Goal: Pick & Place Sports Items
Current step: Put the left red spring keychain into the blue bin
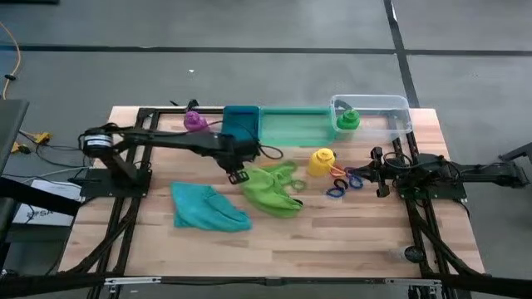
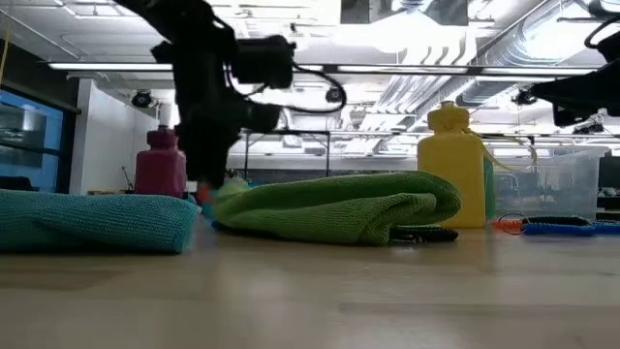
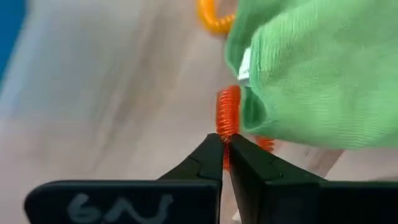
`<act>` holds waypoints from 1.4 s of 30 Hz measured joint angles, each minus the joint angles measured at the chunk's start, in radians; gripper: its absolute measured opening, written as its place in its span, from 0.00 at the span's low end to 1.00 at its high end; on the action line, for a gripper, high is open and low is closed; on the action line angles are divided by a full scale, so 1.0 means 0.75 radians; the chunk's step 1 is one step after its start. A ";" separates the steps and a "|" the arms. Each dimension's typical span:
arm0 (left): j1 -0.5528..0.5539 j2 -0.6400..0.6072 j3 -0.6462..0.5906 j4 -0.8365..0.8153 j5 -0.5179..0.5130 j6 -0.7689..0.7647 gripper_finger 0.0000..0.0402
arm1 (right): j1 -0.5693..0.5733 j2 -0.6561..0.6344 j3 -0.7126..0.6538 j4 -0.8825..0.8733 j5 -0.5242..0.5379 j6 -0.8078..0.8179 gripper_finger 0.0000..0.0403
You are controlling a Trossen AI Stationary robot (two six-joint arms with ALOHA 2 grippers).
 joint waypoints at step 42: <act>0.640 -0.224 0.004 0.286 0.023 0.464 0.00 | 0.000 0.000 0.000 0.000 0.000 -0.001 0.00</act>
